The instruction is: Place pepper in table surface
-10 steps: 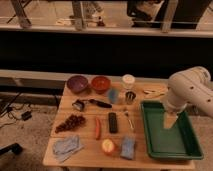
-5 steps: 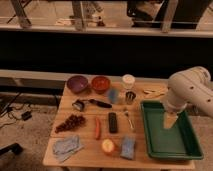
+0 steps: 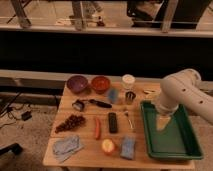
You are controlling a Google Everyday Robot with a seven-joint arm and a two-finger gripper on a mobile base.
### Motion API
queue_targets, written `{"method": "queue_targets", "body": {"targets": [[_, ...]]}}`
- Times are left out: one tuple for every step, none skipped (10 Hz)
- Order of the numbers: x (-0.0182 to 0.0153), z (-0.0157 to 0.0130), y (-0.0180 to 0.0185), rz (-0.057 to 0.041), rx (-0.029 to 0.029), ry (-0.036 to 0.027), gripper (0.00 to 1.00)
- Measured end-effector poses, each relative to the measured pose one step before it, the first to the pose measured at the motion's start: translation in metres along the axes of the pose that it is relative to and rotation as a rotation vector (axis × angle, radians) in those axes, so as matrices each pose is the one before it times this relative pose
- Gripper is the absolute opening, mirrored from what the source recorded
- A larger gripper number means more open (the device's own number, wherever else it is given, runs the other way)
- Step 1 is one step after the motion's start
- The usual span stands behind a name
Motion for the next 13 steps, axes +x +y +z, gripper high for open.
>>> {"method": "queue_targets", "body": {"targets": [[-0.01286,0.00219,-0.00075,-0.02372,0.00168,-0.00995,0.8],[-0.01039,0.00196,-0.0007,-0.01953,0.00123,-0.00784,0.8],[-0.01194,0.00149,-0.00178,-0.02138,0.00294,-0.00861,0.8],[-0.01588,0.00205,-0.00373,-0.02672,0.0025,-0.01096,0.8],[-0.00993,0.00121,-0.0031,-0.01669,0.00166,-0.00843,0.8],[-0.01077,0.00188,-0.00228,-0.01533,0.00017,-0.01409,0.8],[-0.00628,0.00119,-0.00027,-0.00711,-0.00241,-0.00989,0.8],[-0.00989,0.00174,-0.001,-0.01381,-0.00281,-0.01243,0.8],[-0.01081,0.00241,-0.00076,-0.0151,-0.00428,-0.00997,0.8],[-0.00938,0.0023,0.00002,-0.01041,-0.0041,-0.00996,0.8],[-0.00367,0.00132,0.00087,-0.0041,-0.00267,-0.00511,0.8],[-0.00457,0.00159,0.00069,-0.0048,-0.00289,-0.00546,0.8],[-0.0069,0.00271,0.00004,-0.00964,-0.00426,-0.00529,0.8]]}}
